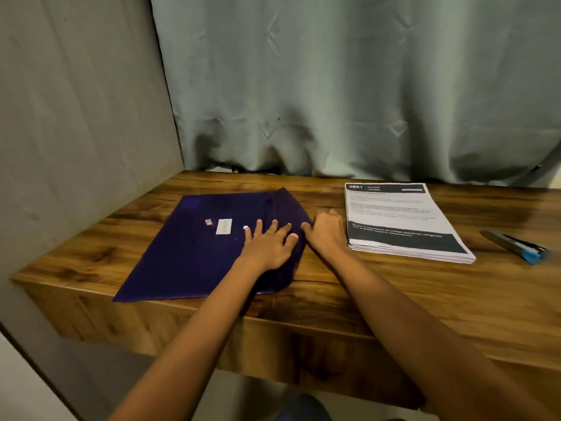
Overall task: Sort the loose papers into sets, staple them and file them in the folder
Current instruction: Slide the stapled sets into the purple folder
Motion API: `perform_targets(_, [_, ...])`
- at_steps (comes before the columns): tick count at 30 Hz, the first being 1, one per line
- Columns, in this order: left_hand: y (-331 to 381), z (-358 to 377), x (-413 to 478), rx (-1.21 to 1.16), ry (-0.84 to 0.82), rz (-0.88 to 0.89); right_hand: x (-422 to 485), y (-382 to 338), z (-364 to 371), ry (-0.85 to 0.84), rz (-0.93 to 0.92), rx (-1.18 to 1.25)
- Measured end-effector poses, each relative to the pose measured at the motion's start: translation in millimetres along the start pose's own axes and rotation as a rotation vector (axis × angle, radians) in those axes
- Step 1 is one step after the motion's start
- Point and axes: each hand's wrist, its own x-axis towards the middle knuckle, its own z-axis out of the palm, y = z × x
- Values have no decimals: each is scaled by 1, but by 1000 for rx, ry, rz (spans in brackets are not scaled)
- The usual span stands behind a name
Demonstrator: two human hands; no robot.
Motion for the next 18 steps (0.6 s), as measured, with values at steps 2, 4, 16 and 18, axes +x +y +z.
perform_targets(2, [4,3,-1,50,-34,-13,2,2,-5,-10,-20,95])
perform_targets(4, [5,6,-2,73,-27,-27,5,6,-13,2,-46,216])
perform_targets(16, [12,12,-2,105,74,-9,16,134,-102,162,382,-144])
perform_targets(18, [12,13,-2,100,91,-9,12,153,-107,58,457,-196])
